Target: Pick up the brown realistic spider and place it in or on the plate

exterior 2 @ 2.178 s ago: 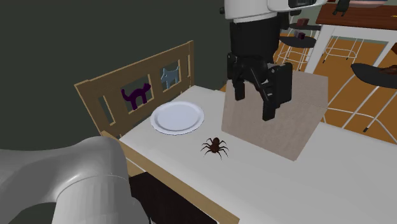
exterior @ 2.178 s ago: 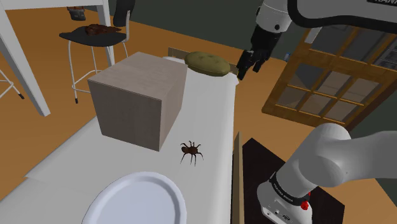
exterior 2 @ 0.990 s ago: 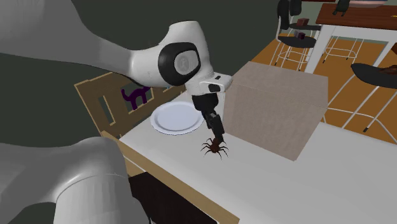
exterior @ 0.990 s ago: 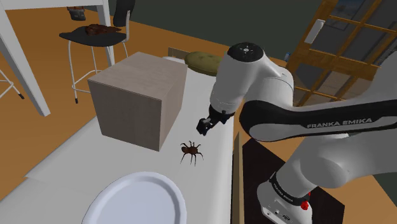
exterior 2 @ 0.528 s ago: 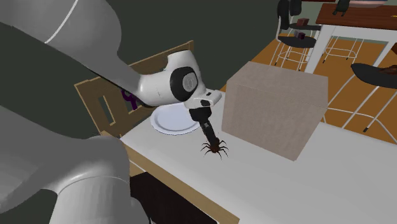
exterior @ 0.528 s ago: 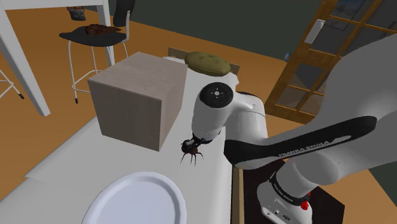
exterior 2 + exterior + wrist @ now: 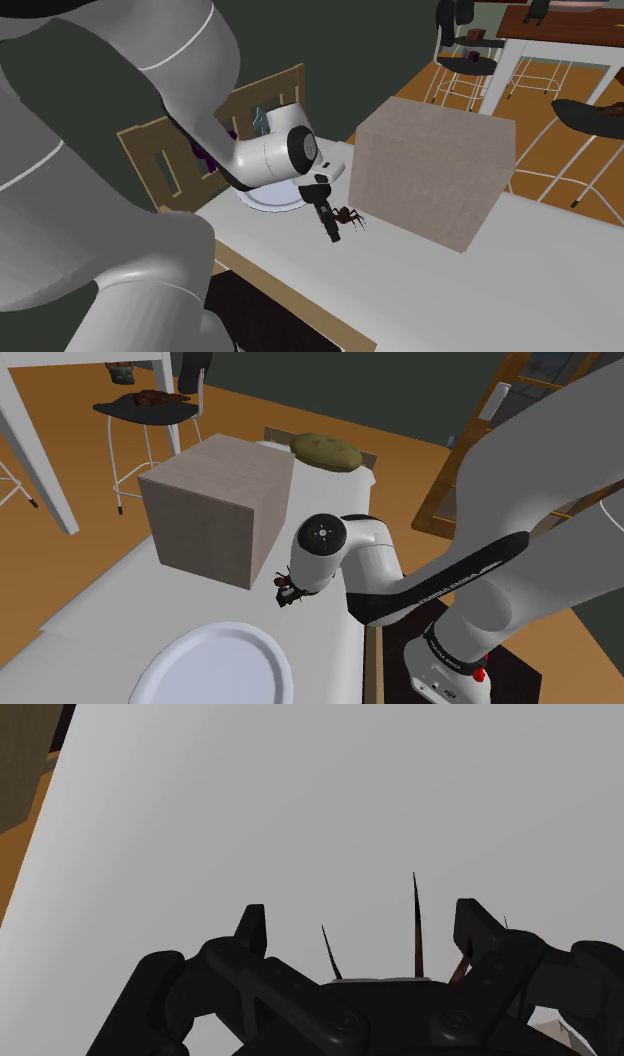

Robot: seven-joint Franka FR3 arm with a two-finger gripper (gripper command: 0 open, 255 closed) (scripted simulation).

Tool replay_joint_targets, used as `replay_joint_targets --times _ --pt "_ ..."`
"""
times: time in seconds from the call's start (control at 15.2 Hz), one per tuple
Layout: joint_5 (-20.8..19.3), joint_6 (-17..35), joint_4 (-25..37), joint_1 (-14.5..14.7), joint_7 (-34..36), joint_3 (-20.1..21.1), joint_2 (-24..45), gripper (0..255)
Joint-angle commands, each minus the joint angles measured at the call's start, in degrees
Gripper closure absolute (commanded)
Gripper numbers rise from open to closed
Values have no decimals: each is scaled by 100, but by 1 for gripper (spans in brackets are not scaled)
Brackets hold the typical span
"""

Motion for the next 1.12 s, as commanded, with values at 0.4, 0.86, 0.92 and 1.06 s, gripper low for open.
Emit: replay_joint_targets --times 0.4,0.86,0.92,1.06 --pt "-572 160 -33 -523 397 294 298 0" --pt "-569 159 -34 -520 395 293 297 255" --pt "-569 159 -34 -520 395 293 297 255" --pt "-569 159 -34 -520 395 292 296 255"
